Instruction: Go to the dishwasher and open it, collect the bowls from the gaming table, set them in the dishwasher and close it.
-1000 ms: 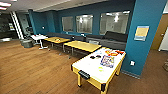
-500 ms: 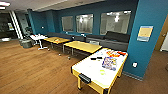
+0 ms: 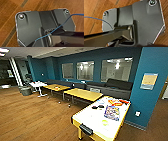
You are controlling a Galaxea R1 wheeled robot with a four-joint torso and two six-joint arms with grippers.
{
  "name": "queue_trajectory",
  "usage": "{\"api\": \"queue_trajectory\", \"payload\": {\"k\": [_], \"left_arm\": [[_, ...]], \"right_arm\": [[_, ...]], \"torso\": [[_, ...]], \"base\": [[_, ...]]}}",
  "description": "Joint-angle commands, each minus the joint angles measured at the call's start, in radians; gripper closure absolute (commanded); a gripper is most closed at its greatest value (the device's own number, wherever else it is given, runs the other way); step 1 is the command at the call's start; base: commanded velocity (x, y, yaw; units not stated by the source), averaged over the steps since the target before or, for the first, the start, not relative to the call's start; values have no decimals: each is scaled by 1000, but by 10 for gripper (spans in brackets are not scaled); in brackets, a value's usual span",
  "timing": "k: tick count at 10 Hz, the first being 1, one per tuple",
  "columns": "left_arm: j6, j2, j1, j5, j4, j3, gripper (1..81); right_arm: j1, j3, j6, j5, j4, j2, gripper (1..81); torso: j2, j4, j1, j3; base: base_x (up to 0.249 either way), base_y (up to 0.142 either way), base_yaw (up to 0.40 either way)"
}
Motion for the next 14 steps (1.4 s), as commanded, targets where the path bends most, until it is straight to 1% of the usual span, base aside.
{"api": "queue_trajectory", "payload": {"k": [1, 14], "left_arm": [[5, -4, -44, 48, 11, 2, 10], [5, -6, -39, 46, 11, 2, 10]], "right_arm": [[44, 8, -4, -58, -8, 4, 10], [42, 8, -6, -58, -8, 5, 10]], "torso": [[0, 0, 0, 0], [0, 0, 0, 0]], "base": [[175, 75, 0], [160, 88, 0]]}}
